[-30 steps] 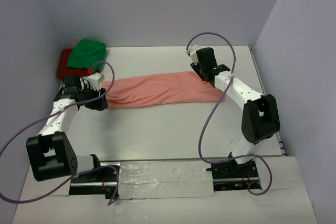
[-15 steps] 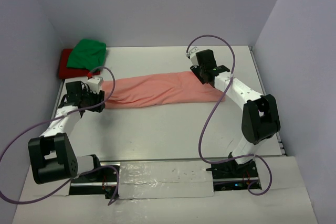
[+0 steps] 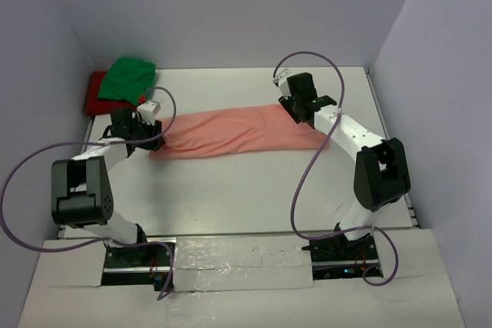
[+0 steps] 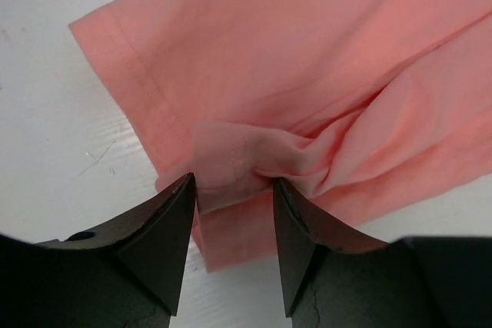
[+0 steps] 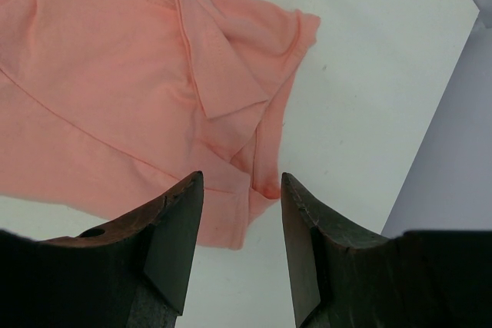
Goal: Fold and stack the t-shirts
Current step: Fold the tshirt
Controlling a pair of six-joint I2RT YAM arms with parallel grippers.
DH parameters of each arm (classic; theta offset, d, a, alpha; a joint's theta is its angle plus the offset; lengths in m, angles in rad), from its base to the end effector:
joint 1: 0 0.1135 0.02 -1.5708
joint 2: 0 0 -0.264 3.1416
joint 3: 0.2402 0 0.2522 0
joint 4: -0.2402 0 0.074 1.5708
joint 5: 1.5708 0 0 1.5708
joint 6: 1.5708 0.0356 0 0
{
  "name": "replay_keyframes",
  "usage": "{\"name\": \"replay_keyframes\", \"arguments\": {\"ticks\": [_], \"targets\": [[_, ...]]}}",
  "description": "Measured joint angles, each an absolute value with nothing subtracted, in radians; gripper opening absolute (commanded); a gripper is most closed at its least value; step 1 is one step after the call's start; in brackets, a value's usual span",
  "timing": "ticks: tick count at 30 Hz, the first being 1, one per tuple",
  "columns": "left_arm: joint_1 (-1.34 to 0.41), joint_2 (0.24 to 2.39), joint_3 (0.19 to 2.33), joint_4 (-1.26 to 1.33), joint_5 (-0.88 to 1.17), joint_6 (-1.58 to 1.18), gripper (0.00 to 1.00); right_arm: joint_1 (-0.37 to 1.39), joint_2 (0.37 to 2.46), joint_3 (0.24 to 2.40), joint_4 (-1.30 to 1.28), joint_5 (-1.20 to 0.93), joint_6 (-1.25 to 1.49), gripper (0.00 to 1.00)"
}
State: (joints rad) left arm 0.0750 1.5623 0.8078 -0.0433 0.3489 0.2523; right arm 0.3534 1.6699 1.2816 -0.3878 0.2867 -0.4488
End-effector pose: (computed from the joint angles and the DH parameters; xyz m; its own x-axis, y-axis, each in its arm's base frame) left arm 0.3124 0.0113 0.1765 -0.6494 0.1865 -0.7373 0.3405 0.9381 -0.0627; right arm 0.3532 0.1196 0.2632 -0.5303 -0.6392 -0.5570 -0.4136 0.7685 -0.4881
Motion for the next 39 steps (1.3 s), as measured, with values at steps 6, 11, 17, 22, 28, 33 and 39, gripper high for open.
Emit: {"name": "replay_keyframes", "arguments": {"ticks": [6, 11, 17, 22, 28, 33, 39], "targets": [[0.068, 1.611, 0.822, 0.068, 0.323, 0.202, 0.51, 0.353, 1.670, 1.281, -0.390, 0.287, -0.445, 0.52], [0.068, 1.612, 0.822, 0.215, 0.214, 0.136, 0.50, 0.353, 1.674, 1.281, -0.390, 0.286, -0.442, 0.52], [0.072, 1.607, 0.822, 0.339, 0.072, 0.086, 0.50, 0.353, 1.680, 1.273, -0.388, 0.286, -0.442, 0.52], [0.078, 1.605, 0.822, 0.389, 0.031, 0.071, 0.50, 0.353, 1.680, 1.259, -0.386, 0.286, -0.442, 0.52], [0.087, 1.598, 0.827, 0.315, 0.154, 0.093, 0.55, 0.353, 1.682, 1.249, -0.384, 0.286, -0.442, 0.52], [0.088, 1.613, 0.854, 0.190, 0.281, 0.124, 0.65, 0.353, 1.686, 1.249, -0.385, 0.278, -0.442, 0.52], [0.096, 1.659, 0.894, 0.086, 0.380, 0.136, 0.67, 0.352, 1.690, 1.249, -0.389, 0.271, -0.442, 0.52]]}}
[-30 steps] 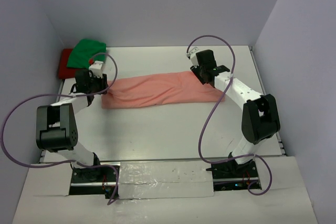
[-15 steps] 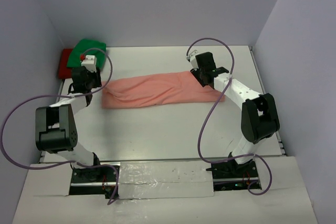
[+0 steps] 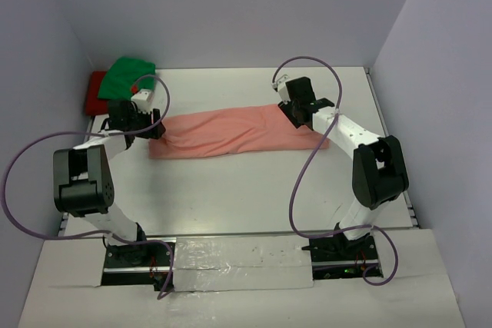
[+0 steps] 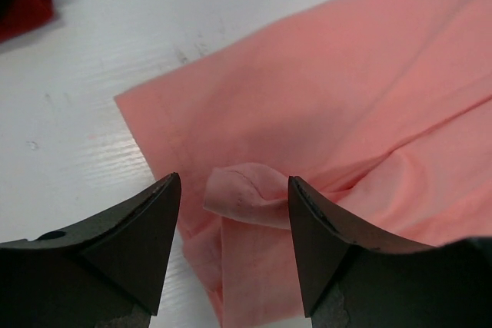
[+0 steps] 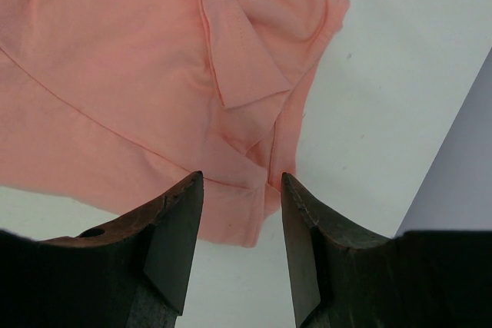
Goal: Fold and stack the t-shirts
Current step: Fold the tshirt
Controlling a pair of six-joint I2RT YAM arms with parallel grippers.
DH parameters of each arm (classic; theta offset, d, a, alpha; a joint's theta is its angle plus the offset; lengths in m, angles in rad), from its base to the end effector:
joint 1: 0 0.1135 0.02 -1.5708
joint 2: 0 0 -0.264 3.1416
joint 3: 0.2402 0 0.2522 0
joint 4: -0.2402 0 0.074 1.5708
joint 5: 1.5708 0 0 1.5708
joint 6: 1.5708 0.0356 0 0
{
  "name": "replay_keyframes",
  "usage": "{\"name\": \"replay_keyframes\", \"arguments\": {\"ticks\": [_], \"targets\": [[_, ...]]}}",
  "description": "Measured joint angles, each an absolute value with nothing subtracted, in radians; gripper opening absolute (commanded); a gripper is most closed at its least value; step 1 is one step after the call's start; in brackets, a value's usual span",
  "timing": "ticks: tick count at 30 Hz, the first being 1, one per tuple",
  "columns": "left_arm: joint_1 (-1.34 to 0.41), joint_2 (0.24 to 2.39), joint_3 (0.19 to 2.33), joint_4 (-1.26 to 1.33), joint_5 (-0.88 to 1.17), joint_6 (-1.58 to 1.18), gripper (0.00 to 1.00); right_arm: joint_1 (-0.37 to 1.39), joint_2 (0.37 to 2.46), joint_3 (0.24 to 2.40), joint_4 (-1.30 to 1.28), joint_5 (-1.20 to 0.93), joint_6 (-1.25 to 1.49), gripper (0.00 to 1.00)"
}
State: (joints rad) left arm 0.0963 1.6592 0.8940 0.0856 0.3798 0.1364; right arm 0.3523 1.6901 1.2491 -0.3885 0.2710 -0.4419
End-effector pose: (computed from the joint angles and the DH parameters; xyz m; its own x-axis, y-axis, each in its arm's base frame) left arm 0.3445 0.0200 0.1828 -0.5929 0.0696 -0.8023 0.2810 0.9515 -0.1251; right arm 0.3521 0.1193 0.2454 -0.5562 -0.6435 -0.5259 -0.4432 0.7650 -0.4673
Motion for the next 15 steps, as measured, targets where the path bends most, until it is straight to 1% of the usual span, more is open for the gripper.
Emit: {"name": "replay_keyframes", "arguments": {"ticks": [4, 9, 10, 12, 14, 15], "targets": [[0.101, 1.682, 0.914, 0.038, 0.420, 0.136, 0.64, 0.353, 1.691, 1.249, -0.389, 0.271, -0.442, 0.52], [0.105, 1.695, 0.945, -0.015, 0.436, 0.151, 0.56, 0.352, 1.691, 1.249, -0.389, 0.271, -0.442, 0.52], [0.105, 1.695, 0.952, -0.030, 0.436, 0.160, 0.52, 0.352, 1.691, 1.249, -0.389, 0.271, -0.442, 0.52], [0.106, 1.695, 0.966, -0.061, 0.435, 0.192, 0.54, 0.352, 1.691, 1.247, -0.388, 0.271, -0.442, 0.52], [0.106, 1.694, 0.986, -0.105, 0.421, 0.255, 0.58, 0.352, 1.691, 1.240, -0.388, 0.271, -0.442, 0.52], [0.106, 1.691, 0.999, -0.132, 0.405, 0.292, 0.62, 0.353, 1.691, 1.236, -0.389, 0.271, -0.442, 0.52]]}}
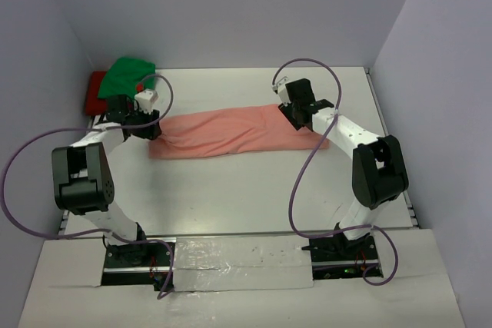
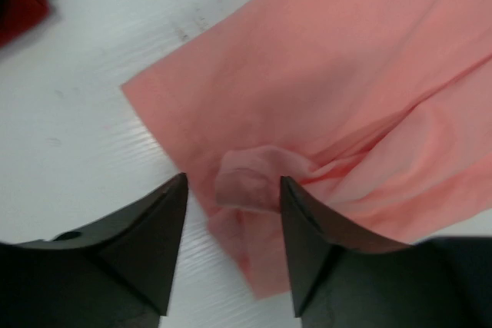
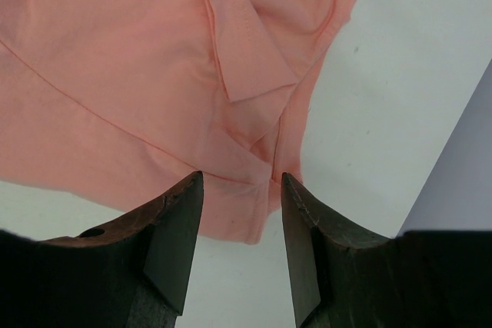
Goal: Fold and stack the t-shirts
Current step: Fold the tshirt
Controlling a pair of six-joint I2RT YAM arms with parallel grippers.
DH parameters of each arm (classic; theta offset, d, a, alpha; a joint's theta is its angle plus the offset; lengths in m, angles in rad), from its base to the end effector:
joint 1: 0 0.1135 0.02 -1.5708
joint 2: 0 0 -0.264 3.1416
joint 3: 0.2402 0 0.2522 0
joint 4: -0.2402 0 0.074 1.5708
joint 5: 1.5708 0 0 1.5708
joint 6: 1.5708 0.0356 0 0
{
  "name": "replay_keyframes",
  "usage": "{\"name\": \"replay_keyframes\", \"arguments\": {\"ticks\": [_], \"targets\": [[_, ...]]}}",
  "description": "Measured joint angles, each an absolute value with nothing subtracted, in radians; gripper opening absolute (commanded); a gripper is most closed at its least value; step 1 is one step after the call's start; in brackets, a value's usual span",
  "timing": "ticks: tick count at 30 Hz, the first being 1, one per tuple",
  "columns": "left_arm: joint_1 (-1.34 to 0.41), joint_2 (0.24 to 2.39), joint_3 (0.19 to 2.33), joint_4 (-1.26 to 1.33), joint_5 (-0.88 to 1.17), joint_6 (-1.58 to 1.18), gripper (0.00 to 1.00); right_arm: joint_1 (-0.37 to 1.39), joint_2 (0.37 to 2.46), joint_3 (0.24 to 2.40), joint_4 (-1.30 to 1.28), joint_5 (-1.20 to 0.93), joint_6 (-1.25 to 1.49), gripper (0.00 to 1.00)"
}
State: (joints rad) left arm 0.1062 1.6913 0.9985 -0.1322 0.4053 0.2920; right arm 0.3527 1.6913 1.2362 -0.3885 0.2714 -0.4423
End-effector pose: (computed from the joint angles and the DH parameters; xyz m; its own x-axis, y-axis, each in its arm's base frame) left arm 0.3505 0.0232 0.1869 -0.6509 0.1967 -0.7332 0.3718 0.9247 -0.0820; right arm 0.3506 0.1189 0.2409 -0.5627 -0.6465 -0.5151 -0.4497 0.7623 -0.4655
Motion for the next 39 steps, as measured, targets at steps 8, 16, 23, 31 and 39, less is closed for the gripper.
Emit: {"name": "replay_keyframes", "arguments": {"ticks": [8, 16, 23, 31, 39], "targets": [[0.181, 1.651, 1.188, -0.355, 0.351, 0.714, 0.88, 0.352, 1.706, 1.234, -0.390, 0.272, -0.442, 0.52], [0.256, 1.652, 1.317, -0.543, 0.391, 1.059, 0.88, 0.353, 1.711, 1.231, -0.391, 0.277, -0.442, 0.52], [0.217, 1.643, 1.109, -0.606, 0.439, 1.265, 0.84, 0.353, 1.740, 1.230, -0.398, 0.299, -0.443, 0.52], [0.164, 1.635, 1.074, -0.618, 0.477, 1.370, 0.83, 0.353, 1.791, 1.257, -0.435, 0.315, -0.442, 0.52], [0.125, 1.663, 1.169, -0.519, 0.501, 1.349, 0.82, 0.353, 1.794, 1.268, -0.437, 0.329, -0.442, 0.52]]}}
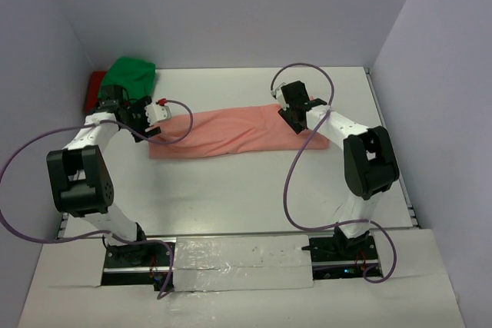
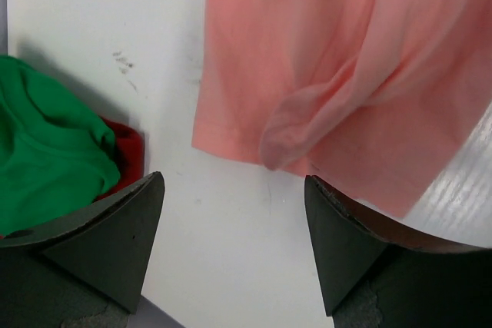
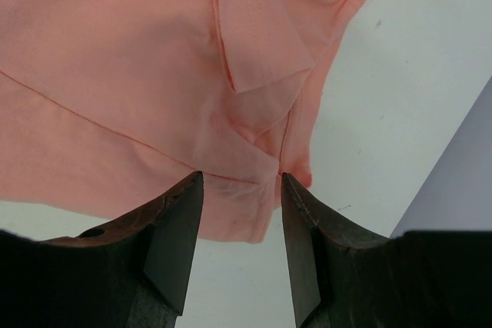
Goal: Fold and stack the t-shirts
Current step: Fold the tshirt
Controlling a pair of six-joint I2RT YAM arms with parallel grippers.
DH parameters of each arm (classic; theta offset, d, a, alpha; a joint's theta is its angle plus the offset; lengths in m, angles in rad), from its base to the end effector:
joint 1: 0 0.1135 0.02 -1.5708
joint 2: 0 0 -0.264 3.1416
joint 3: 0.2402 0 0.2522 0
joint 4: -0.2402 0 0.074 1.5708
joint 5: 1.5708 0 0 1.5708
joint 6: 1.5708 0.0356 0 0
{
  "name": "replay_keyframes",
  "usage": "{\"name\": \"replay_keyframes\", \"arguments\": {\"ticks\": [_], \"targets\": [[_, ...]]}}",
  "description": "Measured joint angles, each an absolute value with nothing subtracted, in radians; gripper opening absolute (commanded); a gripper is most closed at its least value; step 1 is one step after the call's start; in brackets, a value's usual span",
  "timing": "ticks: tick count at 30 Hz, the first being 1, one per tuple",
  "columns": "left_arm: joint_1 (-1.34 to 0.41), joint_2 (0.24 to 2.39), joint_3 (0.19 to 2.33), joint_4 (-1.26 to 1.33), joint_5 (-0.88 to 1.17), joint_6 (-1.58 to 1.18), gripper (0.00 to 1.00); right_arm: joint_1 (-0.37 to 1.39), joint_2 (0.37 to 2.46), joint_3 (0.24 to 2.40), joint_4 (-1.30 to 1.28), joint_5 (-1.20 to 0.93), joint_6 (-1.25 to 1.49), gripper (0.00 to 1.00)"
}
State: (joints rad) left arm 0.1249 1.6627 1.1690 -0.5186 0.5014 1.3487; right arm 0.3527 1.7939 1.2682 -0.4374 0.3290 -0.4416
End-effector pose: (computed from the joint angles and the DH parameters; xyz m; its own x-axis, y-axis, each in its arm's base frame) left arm 0.3436 0.0259 0.2239 -0.0454 0.8564 -0.5143 0.8524 0.3017 0.4271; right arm 0.3624 0.1211 0.2115 -0.6308 -0.6632 -0.4028 -0.4683 0.7393 -0.4838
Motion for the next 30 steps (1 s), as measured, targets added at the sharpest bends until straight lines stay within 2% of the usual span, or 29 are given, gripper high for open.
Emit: {"name": "replay_keyframes", "arguments": {"ticks": [9, 19, 30], "targets": [[0.055, 1.740, 1.181, -0.490, 0.501, 1.348, 0.81, 0.353, 1.797, 1.268, -0.437, 0.346, -0.442, 0.52], [0.054, 1.745, 1.181, -0.492, 0.486, 1.372, 0.77, 0.353, 1.797, 1.268, -0.438, 0.353, -0.442, 0.52], [0.061, 1.746, 1.180, -0.545, 0.464, 1.426, 0.76, 0.353, 1.805, 1.268, -0.438, 0.359, -0.442, 0.52]]}}
